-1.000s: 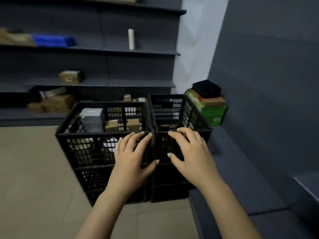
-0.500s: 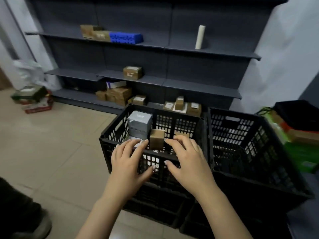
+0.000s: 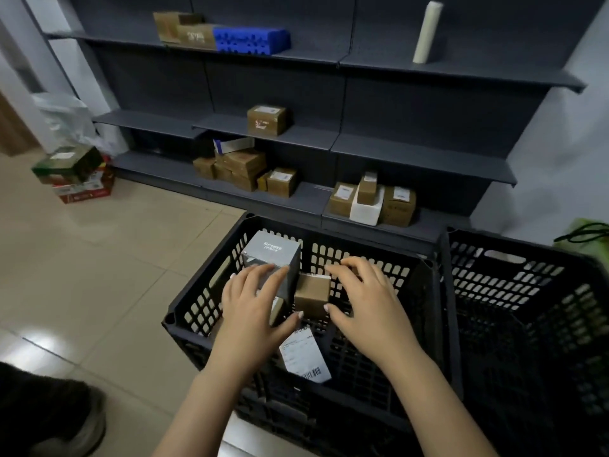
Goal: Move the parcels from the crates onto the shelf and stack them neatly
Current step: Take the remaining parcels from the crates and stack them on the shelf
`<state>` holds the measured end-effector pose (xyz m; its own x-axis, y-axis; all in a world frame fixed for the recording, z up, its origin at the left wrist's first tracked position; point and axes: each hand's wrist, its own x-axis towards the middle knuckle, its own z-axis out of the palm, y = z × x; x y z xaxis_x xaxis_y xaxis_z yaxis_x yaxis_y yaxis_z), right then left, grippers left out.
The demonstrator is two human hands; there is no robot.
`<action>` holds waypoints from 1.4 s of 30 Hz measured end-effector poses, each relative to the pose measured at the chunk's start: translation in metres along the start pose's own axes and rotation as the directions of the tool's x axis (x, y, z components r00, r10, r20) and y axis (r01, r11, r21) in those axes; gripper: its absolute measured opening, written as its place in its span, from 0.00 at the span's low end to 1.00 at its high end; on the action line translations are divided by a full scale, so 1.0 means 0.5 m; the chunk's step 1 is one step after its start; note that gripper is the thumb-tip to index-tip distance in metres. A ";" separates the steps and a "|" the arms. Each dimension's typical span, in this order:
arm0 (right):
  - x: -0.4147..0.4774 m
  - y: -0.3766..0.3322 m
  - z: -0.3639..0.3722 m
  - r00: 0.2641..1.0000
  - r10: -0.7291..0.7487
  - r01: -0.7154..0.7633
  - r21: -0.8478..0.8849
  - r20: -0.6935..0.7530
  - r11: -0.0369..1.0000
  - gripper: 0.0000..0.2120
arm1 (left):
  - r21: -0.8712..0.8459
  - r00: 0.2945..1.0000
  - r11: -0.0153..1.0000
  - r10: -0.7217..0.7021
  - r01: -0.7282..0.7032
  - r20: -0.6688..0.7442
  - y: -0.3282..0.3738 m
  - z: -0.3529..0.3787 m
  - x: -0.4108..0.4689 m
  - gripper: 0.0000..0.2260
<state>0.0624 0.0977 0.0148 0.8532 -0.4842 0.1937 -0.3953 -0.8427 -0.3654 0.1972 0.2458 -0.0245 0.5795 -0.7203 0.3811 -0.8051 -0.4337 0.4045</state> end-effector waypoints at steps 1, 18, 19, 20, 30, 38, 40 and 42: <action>0.015 0.010 0.009 1.000 0.020 -0.020 -0.002 0.005 1.000 0.27 | -0.002 1.000 1.000 0.004 -0.004 0.026 -0.011 0.014 0.018 0.31; 0.106 0.132 0.169 0.889 0.452 -0.449 -0.054 0.066 0.892 0.26 | -0.090 0.810 0.955 0.286 -0.281 0.511 -0.088 0.268 0.236 0.30; 0.107 0.145 0.176 0.879 0.472 -0.468 -0.059 0.066 0.882 0.25 | -0.082 0.802 0.958 0.276 -0.275 0.530 -0.089 0.284 0.238 0.30; 0.108 0.159 0.185 0.870 0.488 -0.484 -0.069 0.072 0.873 0.24 | -0.074 0.794 0.960 0.266 -0.271 0.546 -0.090 0.300 0.240 0.30; 0.142 0.295 0.320 0.853 0.485 -0.457 -0.174 0.193 0.872 0.28 | 0.075 0.633 0.967 0.101 -0.244 0.767 -0.118 0.441 0.241 0.36; 0.121 0.329 0.378 0.860 0.435 -0.389 -0.211 0.266 0.897 0.32 | 0.147 0.648 0.952 0.065 -0.268 0.759 -0.133 0.464 0.210 0.37; 0.112 0.331 0.384 0.864 0.435 -0.383 -0.230 0.254 0.895 0.32 | 0.159 0.648 0.936 0.091 -0.316 0.756 -0.135 0.466 0.209 0.35; 0.110 0.334 0.382 0.861 0.441 -0.378 -0.261 0.254 0.889 0.32 | 0.133 0.653 0.927 0.140 -0.350 0.744 -0.139 0.467 0.210 0.32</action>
<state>0.1084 -0.0250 -0.2095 0.6470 -0.7284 -0.2254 -0.7621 -0.6272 -0.1606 0.2847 0.0739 -0.2064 0.1722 -0.9340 -0.3130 -0.9660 -0.2223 0.1318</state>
